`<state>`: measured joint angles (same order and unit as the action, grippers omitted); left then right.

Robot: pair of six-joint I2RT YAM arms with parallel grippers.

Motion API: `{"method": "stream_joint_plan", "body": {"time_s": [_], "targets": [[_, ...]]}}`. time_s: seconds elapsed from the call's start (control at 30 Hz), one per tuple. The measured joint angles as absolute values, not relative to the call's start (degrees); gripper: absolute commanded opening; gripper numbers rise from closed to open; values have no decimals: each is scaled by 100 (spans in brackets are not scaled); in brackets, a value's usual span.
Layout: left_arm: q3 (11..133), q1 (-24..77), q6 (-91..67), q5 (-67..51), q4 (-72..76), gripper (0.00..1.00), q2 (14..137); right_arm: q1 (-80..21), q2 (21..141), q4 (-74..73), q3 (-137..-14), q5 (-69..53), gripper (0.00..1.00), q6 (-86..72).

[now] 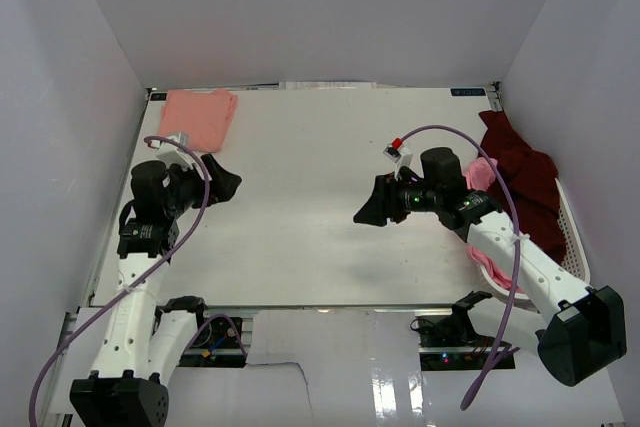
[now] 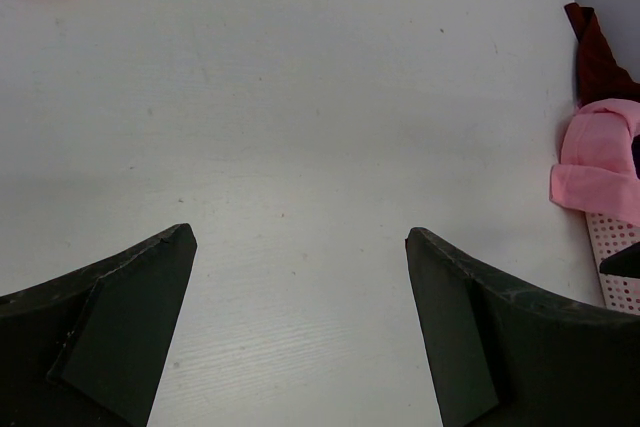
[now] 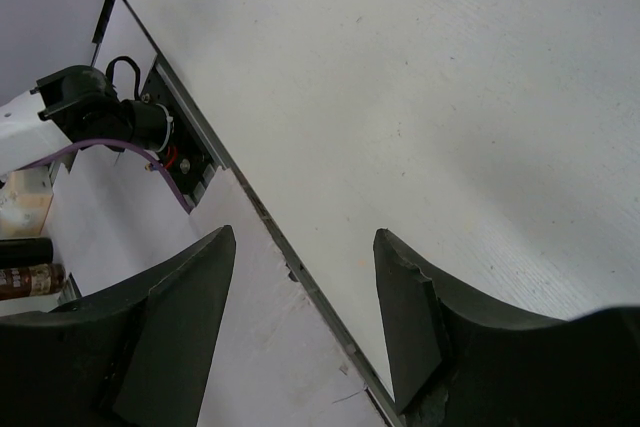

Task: Fold and stack the t-shirts
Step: Put the neatly folded tshirt into the corner of the board with the left arm

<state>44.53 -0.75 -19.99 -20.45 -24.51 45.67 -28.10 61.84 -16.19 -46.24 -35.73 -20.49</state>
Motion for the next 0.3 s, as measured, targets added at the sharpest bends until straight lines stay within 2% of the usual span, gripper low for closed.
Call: {"method": "stream_joint_plan", "body": {"time_s": [0.3], "targets": [[4344, -75, -2003, -2401, -2665, 98, 4235, -2810, 6184, -1619, -4624, -3570, 64, -2049]]}}
